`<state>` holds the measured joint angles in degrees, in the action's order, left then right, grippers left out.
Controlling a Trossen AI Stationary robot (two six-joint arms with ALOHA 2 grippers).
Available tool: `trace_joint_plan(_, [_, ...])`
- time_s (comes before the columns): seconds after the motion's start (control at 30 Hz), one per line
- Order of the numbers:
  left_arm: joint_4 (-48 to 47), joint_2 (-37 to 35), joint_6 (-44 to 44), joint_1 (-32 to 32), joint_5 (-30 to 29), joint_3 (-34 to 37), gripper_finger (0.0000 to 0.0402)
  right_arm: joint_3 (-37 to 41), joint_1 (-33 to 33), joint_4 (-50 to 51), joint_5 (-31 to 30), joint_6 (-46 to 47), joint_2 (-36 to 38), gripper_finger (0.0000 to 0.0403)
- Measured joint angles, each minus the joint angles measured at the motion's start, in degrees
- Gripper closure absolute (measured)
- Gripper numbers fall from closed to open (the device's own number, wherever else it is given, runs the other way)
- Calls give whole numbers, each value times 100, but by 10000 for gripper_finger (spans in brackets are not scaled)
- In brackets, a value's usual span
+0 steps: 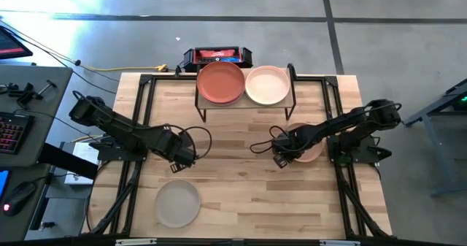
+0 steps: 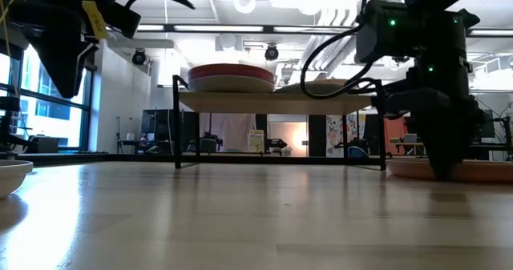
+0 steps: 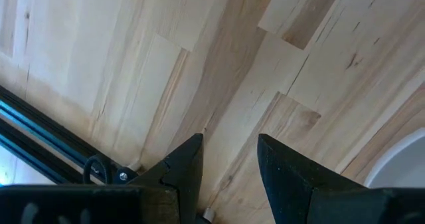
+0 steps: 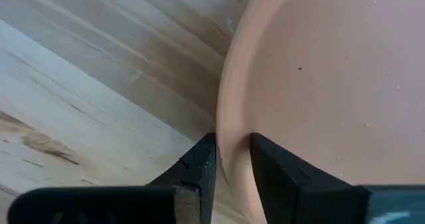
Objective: Place and stack plates onto a shelf
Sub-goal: Stack the brown plate on top of the light orange plate on the shelf
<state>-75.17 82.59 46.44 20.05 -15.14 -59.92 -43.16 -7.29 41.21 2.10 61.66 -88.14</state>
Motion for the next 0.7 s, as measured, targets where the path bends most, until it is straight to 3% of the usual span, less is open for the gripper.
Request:
trace_joint_plan(0.13, [77,-2,0,0,0,-2,268,-7,4,0,38,-5,-28,331])
trace_joint_plan(0.3, [231,-4,-2,0,-2,-2,268,-27,4,-1,192,-19,-26,391])
trace_joint_plan(0.5, [227,-4,-1,0,-1,-2,268,-287,-8,398,333,18,-52,398])
trace_joint_plan(0.7, [227,-4,-2,0,0,-2,268,-1132,-225,1303,396,32,-52,402])
